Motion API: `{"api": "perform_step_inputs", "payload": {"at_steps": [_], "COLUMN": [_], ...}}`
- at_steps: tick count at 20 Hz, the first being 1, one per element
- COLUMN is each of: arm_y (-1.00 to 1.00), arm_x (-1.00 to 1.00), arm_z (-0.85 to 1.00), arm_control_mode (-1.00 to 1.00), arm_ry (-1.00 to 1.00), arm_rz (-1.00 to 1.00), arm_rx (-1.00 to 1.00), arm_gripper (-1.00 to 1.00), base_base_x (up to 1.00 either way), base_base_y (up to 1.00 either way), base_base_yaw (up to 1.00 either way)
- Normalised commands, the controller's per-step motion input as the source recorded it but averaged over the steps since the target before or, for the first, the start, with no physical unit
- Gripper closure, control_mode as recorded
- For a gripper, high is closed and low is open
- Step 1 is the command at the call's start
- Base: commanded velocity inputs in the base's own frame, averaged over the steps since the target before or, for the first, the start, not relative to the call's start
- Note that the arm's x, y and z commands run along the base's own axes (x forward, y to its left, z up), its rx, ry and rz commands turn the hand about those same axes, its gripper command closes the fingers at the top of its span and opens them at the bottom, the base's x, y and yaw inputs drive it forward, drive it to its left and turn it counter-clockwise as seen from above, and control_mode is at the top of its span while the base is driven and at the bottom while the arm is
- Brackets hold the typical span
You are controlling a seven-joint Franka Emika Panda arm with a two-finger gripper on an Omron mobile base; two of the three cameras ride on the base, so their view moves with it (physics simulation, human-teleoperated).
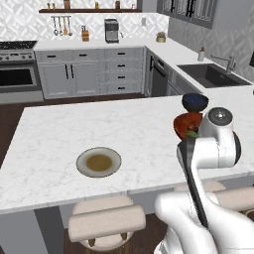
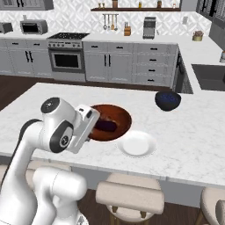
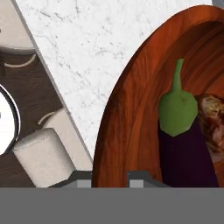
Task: Pick the chicken drumstick and eggplant from their plates and place them in the bowl. Then put the bowl in the fridge.
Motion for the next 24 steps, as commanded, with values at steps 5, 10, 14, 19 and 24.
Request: {"api": "perform_step_inputs", "payload": {"at_steps": [5,10,14,19,24], "arm_y": [0.33,0.04,0.0,0.0,0.0], "arm_x": [-0.82,-0.13,0.0,0.0,0.0], "arm_z": [0.21,0.0,0.0,0.0,0.0], "arm_control_mode": [-1.0,-1.0,-1.0,-1.0,1.0], "arm_ry": [0.1,0.1,0.0,0.0,0.0], "arm_rz": [0.22,0.04,0.0,0.0,0.0], "arm_rx": [-0.18,-0.02,0.0,0.0,0.0], "arm_gripper": [1.0,1.0,1.0,1.0,1.0], "base_base_x": [0.0,0.0,0.0,0.0,-0.59], "base_base_y": [0.0,0.0,0.0,0.0,0.01], "base_base_yaw": [0.0,0.0,0.0,0.0,0.0]}}
